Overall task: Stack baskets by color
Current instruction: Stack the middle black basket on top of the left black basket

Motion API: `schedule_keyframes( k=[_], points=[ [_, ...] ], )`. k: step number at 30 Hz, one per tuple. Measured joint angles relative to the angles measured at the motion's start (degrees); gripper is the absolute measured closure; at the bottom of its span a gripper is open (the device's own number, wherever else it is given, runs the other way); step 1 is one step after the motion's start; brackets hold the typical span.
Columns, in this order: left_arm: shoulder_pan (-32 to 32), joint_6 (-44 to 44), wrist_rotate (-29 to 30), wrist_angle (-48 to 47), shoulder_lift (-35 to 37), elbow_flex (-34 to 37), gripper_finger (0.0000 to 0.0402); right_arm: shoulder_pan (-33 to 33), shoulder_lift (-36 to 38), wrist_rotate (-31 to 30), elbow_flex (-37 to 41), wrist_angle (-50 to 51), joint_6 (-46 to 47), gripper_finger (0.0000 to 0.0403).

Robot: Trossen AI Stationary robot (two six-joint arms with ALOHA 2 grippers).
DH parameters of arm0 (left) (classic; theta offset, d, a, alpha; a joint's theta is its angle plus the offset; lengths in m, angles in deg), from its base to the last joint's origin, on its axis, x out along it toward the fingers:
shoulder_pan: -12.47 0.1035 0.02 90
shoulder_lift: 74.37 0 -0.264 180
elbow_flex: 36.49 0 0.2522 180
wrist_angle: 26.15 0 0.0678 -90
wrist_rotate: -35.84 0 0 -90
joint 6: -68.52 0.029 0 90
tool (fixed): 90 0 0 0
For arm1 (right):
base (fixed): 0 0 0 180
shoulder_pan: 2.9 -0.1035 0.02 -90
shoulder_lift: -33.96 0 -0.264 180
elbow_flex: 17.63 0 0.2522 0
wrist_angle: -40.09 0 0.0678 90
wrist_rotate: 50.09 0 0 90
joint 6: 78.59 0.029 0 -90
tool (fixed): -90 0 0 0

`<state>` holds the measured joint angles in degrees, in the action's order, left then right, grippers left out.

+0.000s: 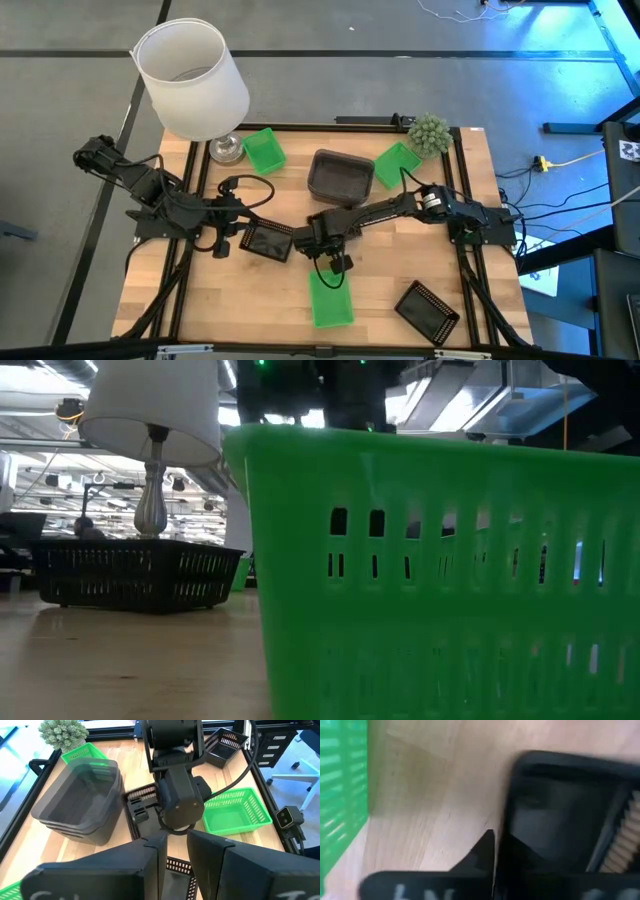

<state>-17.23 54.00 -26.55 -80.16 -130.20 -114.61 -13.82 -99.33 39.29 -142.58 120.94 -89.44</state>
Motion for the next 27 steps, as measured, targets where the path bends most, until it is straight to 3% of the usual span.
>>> schedule_keyframes(
  k=[5, 13, 17, 23, 27],
  points=[
    [-0.02, -0.37, -0.28, 0.02, 0.0, 0.0, 0.0335, 0.1, -0.01, 0.15, -5.63, 2.87, 6.99, 0.0399],
    [-1.31, 0.04, -0.18, -0.02, 1.34, 0.0, 0.0335, 0.2, 0.0, 0.21, -19.69, 3.12, 26.35, 0.0401],
    [-3.29, 0.09, -0.14, -0.11, 2.44, 0.0, 0.0335, 0.2, 0.0, 0.2, -23.83, -5.94, 30.31, 0.0401],
    [-6.4, 0.09, -0.02, -0.15, 4.47, -0.02, 0.0335, 0.2, -0.24, 0.41, -23.46, -24.62, 32.87, 0.0402],
    [-7.68, 0.11, 0.44, -0.19, 5.12, -0.02, 0.0335, 0.16, -0.79, -4.11, -23.13, -25.03, 31.3, 0.0402]
  ],
)
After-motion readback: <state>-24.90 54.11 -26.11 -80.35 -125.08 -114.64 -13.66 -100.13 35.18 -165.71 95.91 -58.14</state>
